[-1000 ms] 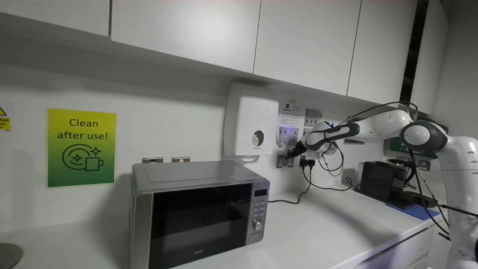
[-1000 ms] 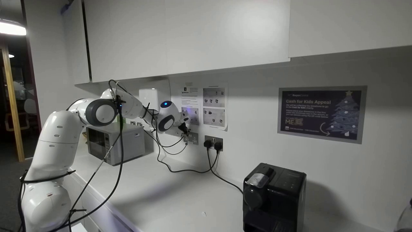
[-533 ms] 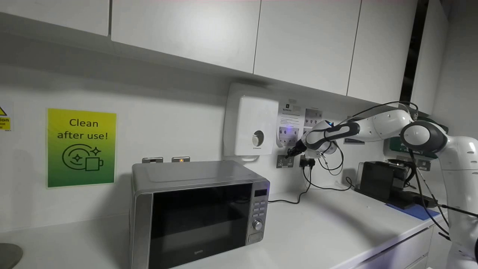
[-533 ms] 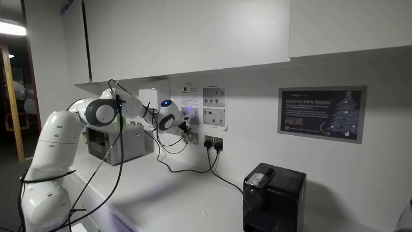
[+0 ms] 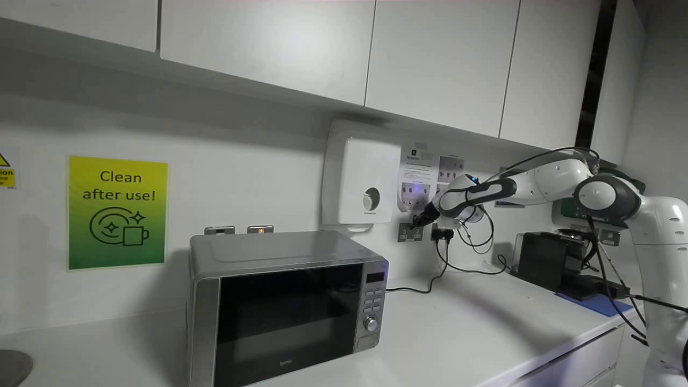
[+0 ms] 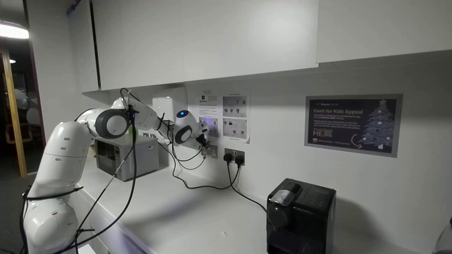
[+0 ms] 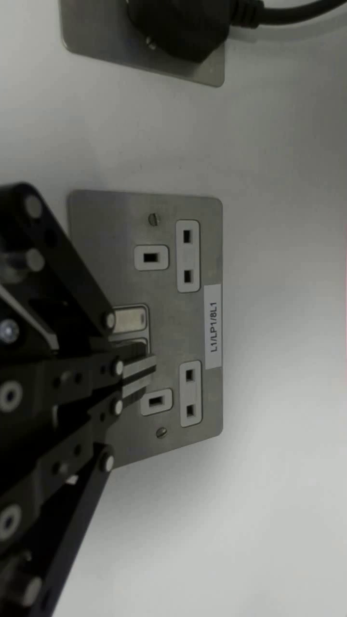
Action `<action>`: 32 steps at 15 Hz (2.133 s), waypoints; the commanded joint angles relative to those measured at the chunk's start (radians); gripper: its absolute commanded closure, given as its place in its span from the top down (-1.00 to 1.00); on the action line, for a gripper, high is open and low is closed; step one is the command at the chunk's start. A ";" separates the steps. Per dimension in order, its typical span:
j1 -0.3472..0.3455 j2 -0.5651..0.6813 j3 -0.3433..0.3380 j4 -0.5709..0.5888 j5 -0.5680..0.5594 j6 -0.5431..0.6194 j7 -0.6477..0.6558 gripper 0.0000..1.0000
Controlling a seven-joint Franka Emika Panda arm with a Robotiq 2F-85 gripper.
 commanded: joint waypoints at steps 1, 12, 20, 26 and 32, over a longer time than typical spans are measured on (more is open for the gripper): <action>0.004 0.038 -0.004 0.054 -0.043 0.028 0.052 -1.00; 0.003 0.036 0.000 0.061 -0.058 0.039 0.071 -1.00; 0.001 0.025 0.008 0.062 -0.051 0.047 0.064 -1.00; -0.001 0.022 0.010 0.070 -0.047 0.048 0.063 -1.00; -0.004 0.018 0.010 0.072 -0.045 0.043 0.064 -1.00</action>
